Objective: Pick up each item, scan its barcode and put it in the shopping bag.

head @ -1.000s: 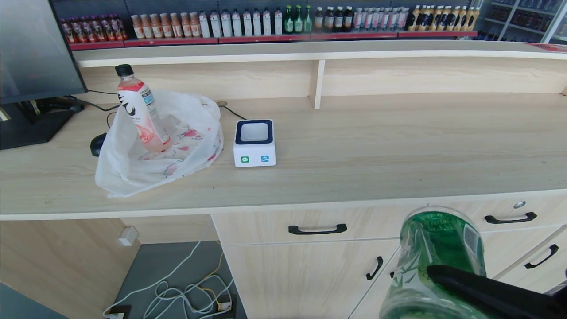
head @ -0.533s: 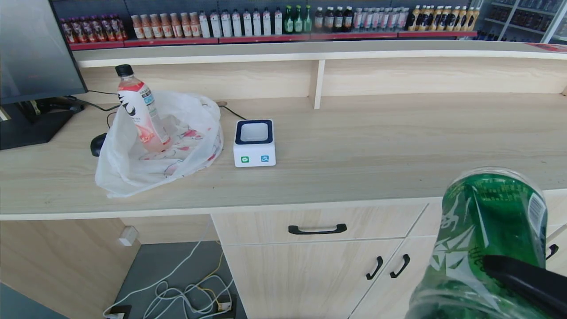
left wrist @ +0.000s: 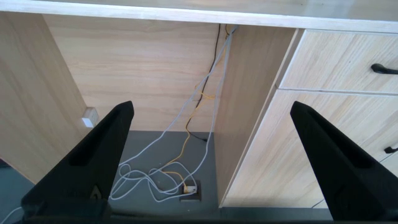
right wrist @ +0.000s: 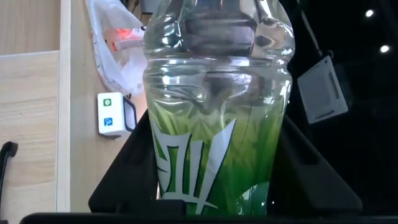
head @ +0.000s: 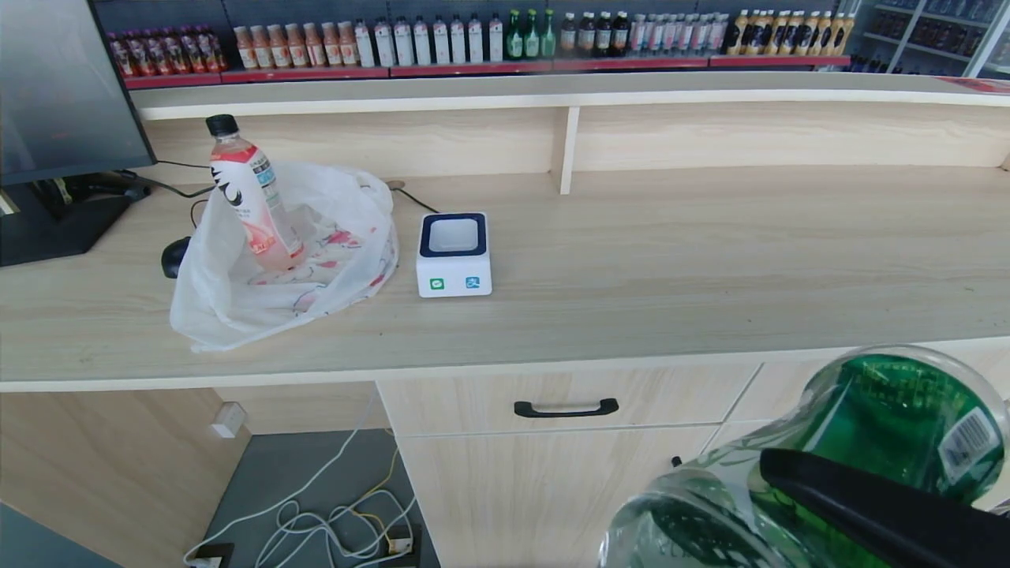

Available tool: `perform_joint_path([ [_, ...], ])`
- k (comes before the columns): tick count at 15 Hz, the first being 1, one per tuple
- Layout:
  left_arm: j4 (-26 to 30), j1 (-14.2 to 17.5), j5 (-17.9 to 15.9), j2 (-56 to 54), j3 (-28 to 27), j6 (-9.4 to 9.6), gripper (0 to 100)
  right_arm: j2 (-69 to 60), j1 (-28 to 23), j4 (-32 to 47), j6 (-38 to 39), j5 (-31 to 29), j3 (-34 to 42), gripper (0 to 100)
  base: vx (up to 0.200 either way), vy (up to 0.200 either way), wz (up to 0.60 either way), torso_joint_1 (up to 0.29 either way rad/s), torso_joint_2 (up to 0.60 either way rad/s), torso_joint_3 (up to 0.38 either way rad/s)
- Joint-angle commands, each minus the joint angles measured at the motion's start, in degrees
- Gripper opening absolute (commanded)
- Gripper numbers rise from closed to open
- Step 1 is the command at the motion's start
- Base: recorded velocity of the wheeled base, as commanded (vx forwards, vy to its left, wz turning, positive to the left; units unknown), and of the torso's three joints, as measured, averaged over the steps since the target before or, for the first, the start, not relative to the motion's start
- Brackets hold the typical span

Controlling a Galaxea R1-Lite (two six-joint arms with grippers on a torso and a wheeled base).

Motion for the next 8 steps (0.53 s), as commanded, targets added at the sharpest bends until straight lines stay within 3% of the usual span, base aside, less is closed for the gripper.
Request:
perform_joint_path([
  [1,-0.01,0.04,0.07,-0.02,0.00,0.00,100,6.42,0.37,-3.92,-0.08,0.03,-1.99,0,0.000,0.000,0.00,0.000,0.00,0.000],
  [8,-0.10,0.04,-0.01,-0.02,0.00,0.00,100,11.96,0.37,-6.56,1.24,0.03,-7.27,0,0.000,0.000,0.00,0.000,0.00,0.000],
])
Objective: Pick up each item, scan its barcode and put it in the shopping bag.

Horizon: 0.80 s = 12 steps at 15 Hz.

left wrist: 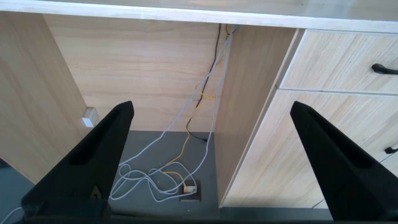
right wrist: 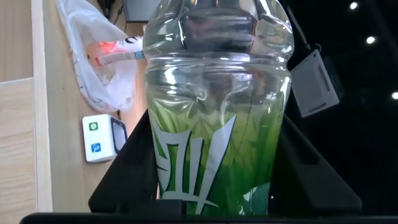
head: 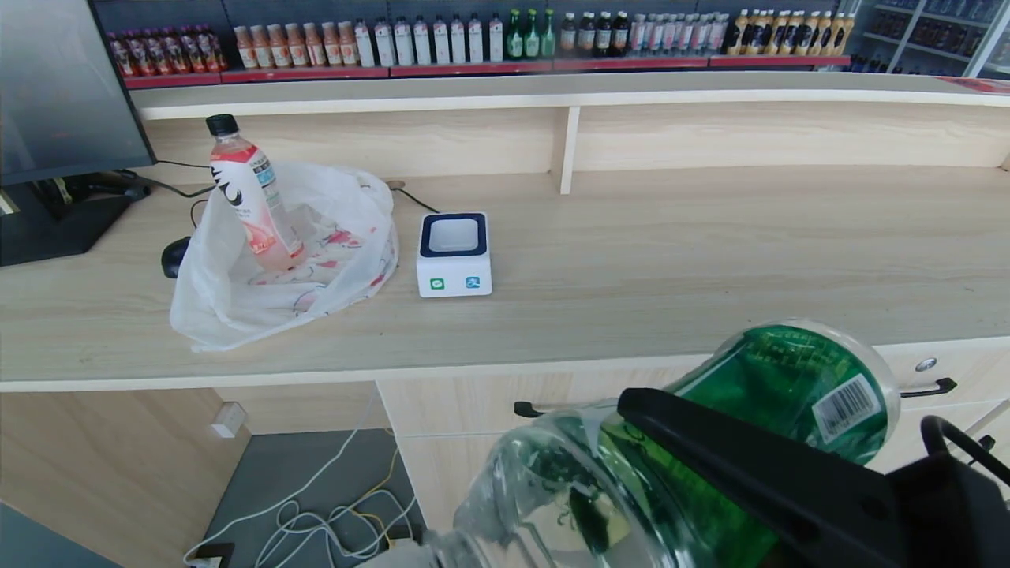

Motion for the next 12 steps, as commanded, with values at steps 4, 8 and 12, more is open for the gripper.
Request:
perform_joint_path([
  [4,0.01,0.02,-0.01,-0.02,0.00,0.02,100,2.06,1.01,-0.04,-1.31,0.09,-1.24,0,0.000,0.000,0.00,0.000,0.00,0.000],
  [8,0.01,0.02,0.07,-0.02,0.00,0.02,100,3.03,1.71,-0.30,-3.95,0.09,-2.39,0,0.000,0.000,0.00,0.000,0.00,0.000],
  [12,0.01,0.02,-0.01,-0.02,0.00,0.02,100,3.20,1.98,-1.09,-6.41,0.09,-2.21,0,0.000,0.000,0.00,0.000,0.00,0.000],
])
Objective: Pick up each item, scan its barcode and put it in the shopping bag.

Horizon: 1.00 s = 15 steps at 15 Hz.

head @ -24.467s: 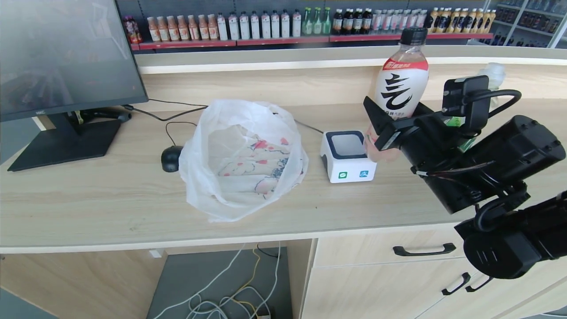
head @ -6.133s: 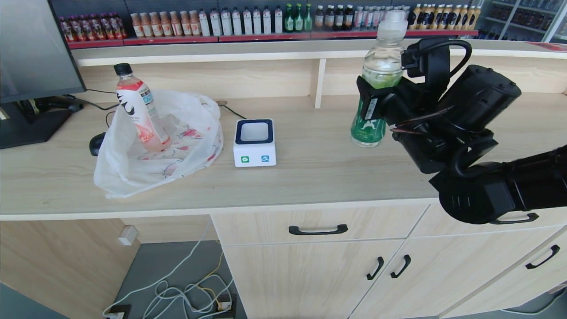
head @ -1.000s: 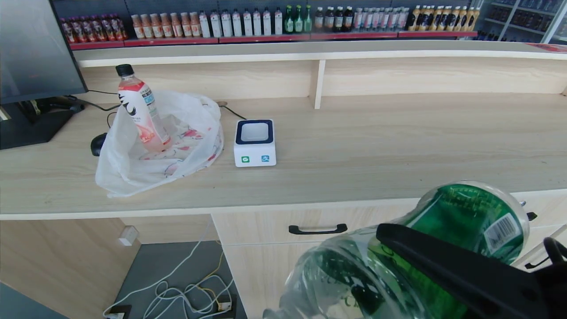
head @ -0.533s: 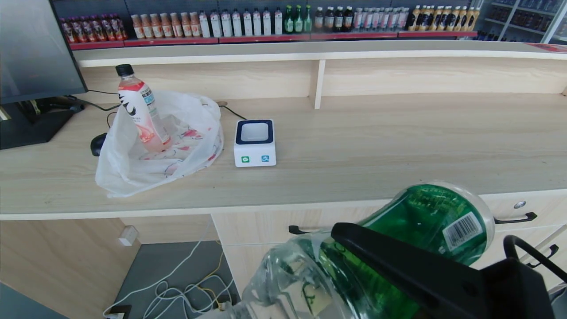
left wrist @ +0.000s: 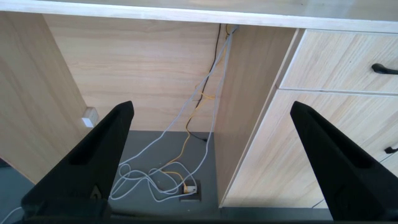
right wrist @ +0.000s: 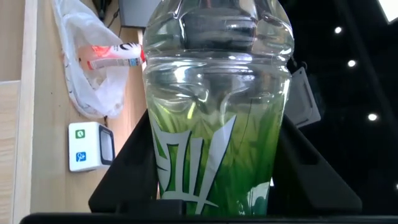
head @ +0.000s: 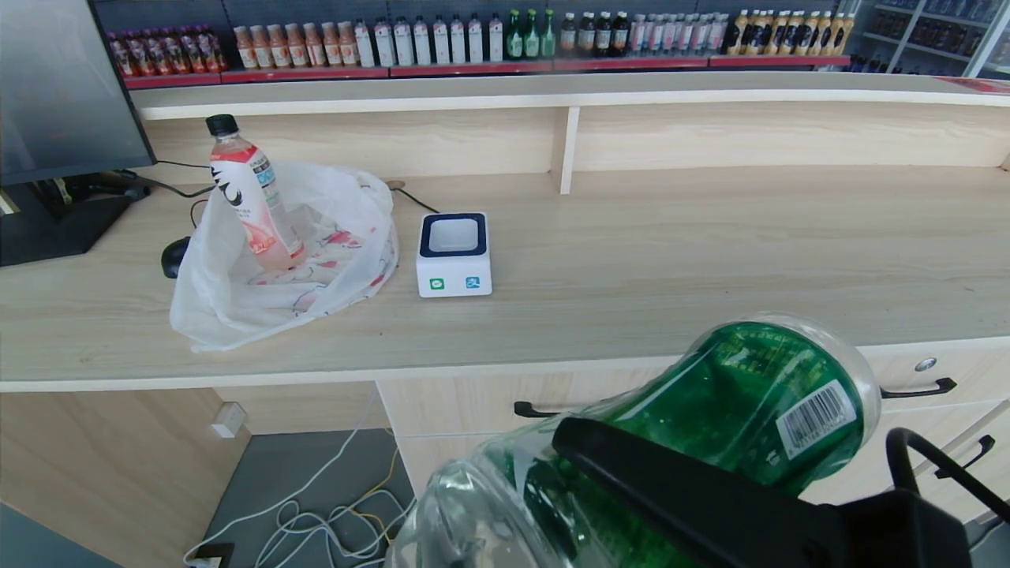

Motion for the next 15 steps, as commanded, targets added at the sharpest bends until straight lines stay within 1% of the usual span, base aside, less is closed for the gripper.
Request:
perform_joint_path([
  [1,-0.01,0.02,-0.01,-0.02,0.00,0.00,100,0.15,0.07,-0.01,-0.06,0.01,0.05,0,0.000,0.000,0.00,0.000,0.00,0.000],
  [5,-0.01,0.02,-0.01,-0.02,0.00,0.00,100,0.15,-0.01,-0.01,0.74,0.01,0.48,0,0.000,0.000,0.00,0.000,0.00,0.000],
  [6,-0.01,0.02,-0.01,-0.02,0.00,0.00,100,-0.03,-0.01,-0.01,2.85,0.01,1.01,0,0.000,0.000,0.00,0.000,0.00,0.000],
  [10,-0.01,0.02,-0.01,-0.02,0.00,0.00,100,0.41,-0.63,-0.01,16.73,-0.17,2.86,0,0.000,0.000,0.00,0.000,0.00,0.000],
  [11,-0.01,0.02,-0.01,-0.02,0.00,0.00,100,0.41,-0.72,-0.01,17.96,-0.17,3.12,0,0.000,0.000,0.00,0.000,0.00,0.000],
  [12,-0.01,0.02,-0.01,-0.02,0.00,0.00,100,0.41,-1.68,-0.01,27.37,-0.26,4.97,0,0.000,0.000,0.00,0.000,0.00,0.000],
  [13,-0.01,0.02,-0.01,-0.02,0.00,0.00,100,0.41,-2.30,-0.01,34.13,-0.35,6.81,0,0.000,0.000,0.00,0.000,0.00,0.000],
  [14,-0.01,0.02,-0.01,-0.02,0.00,0.00,100,0.41,-2.83,-0.01,39.23,-0.35,8.48,0,0.000,0.000,0.00,0.000,0.00,0.000],
  [15,-0.01,0.02,0.07,-0.02,0.00,0.00,100,0.15,-3.09,-0.01,46.70,-0.35,11.73,0,0.000,0.000,0.00,0.000,0.00,0.000],
])
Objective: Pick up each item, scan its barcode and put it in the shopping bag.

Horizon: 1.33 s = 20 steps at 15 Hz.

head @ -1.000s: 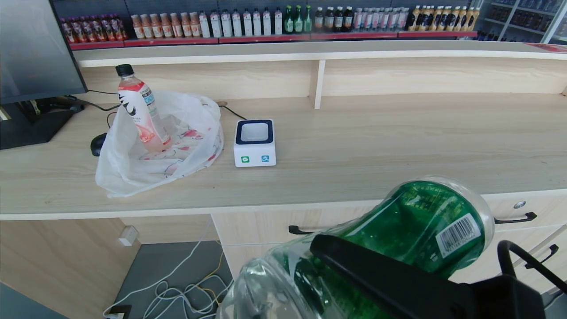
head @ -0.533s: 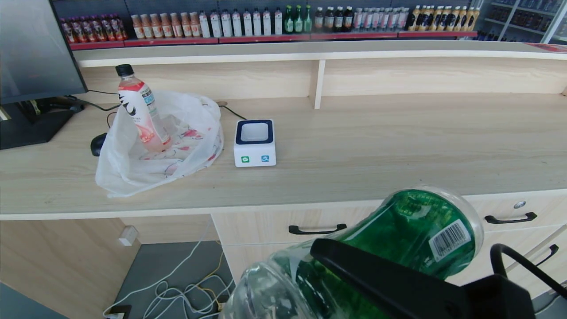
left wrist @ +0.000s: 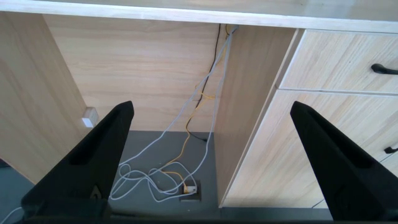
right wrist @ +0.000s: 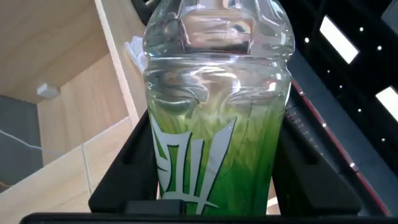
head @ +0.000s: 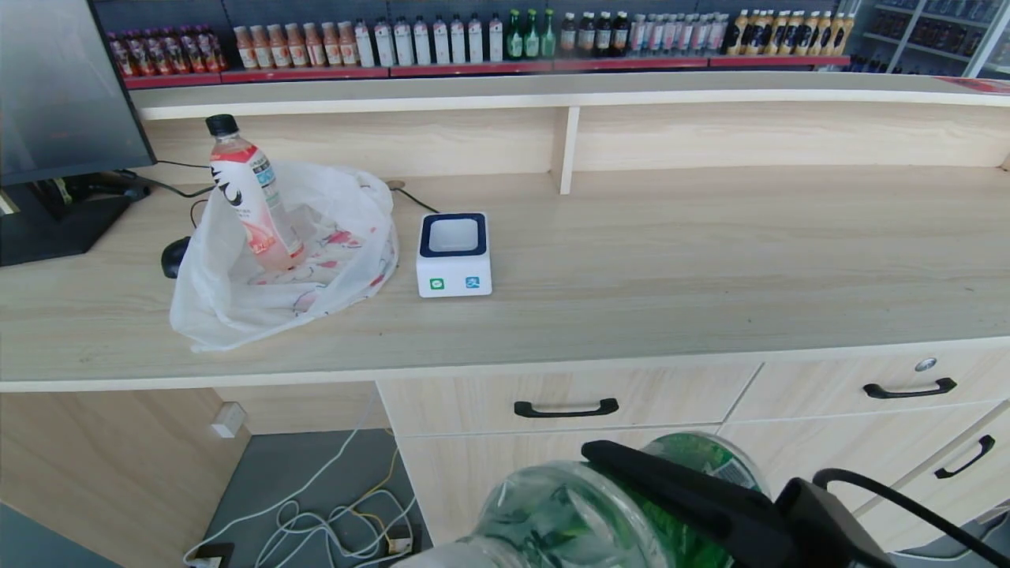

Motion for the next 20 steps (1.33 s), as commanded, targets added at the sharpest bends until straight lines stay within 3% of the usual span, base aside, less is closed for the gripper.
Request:
perform_joint_path([
  [1,0.04,0.02,-0.01,-0.02,0.00,0.00,100,-0.52,-1.15,-0.01,9.10,-0.13,6.12,0,0.000,0.000,0.00,0.000,0.00,0.000],
  [2,-0.05,0.02,-0.01,-0.02,0.00,0.00,100,-0.70,-1.32,-0.01,9.80,-0.13,6.47,0,0.000,0.000,0.00,0.000,0.00,0.000],
  [4,-0.05,0.02,0.07,-0.02,0.00,0.00,100,-1.84,-6.68,-0.01,14.81,-0.04,6.74,0,0.000,0.000,0.00,0.000,0.00,0.000],
  [10,-0.05,0.02,0.07,-0.02,0.00,0.00,100,-3.07,-11.08,-0.01,30.02,1.72,4.89,0,0.000,0.000,0.00,0.000,0.00,0.000],
  [12,0.04,0.02,-0.01,-0.02,0.00,0.00,100,-2.28,-13.10,-0.01,40.83,1.10,1.64,0,0.000,0.000,0.00,0.000,0.00,0.000],
  [14,0.04,0.02,-0.01,-0.02,0.00,0.00,100,-1.05,-19.16,-0.01,46.63,1.28,-1.09,0,0.000,0.000,0.00,0.000,0.00,0.000],
  [18,0.04,0.02,-0.01,-0.02,0.00,0.00,100,5.01,-32.79,-0.01,58.23,1.01,-14.45,0,0.000,0.000,0.00,0.000,0.00,0.000],
  [20,-0.05,0.02,-0.01,-0.02,0.00,0.00,100,6.51,-37.71,-0.01,59.20,0.84,-17.96,0,0.000,0.000,0.00,0.000,0.00,0.000],
])
